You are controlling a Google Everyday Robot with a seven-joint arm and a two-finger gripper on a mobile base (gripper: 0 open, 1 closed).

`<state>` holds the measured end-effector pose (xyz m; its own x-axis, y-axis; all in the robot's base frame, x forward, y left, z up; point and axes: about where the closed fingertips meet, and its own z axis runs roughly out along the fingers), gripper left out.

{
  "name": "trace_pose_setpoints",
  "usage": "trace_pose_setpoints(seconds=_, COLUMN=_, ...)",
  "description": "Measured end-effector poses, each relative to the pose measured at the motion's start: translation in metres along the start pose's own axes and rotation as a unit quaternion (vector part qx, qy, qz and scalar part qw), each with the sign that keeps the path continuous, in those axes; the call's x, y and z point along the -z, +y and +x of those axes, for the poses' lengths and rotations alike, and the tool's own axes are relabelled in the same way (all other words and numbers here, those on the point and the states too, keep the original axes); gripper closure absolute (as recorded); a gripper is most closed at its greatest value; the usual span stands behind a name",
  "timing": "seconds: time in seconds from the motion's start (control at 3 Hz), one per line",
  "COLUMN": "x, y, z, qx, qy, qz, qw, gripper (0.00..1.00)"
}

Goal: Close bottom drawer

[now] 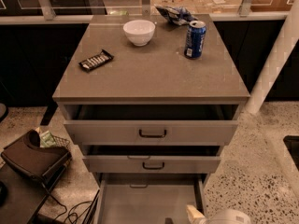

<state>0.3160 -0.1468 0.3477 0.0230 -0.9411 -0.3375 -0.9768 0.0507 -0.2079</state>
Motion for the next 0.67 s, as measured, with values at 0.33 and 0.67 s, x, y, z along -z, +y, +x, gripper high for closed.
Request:
trace_pose_setpoints(seconds=0.33, x=-0.028, y=0.005, z=-0.011, qx=0.02, qy=-0.005, qz=-0.017, qw=0.9996, gripper=0.0)
trace_pose_setpoints(seconds=0.67, x=-0.059, y=0.017, z=-0.02, qx=0.042, qy=-0.005, qz=-0.04, qw=0.9983, gripper=0.0)
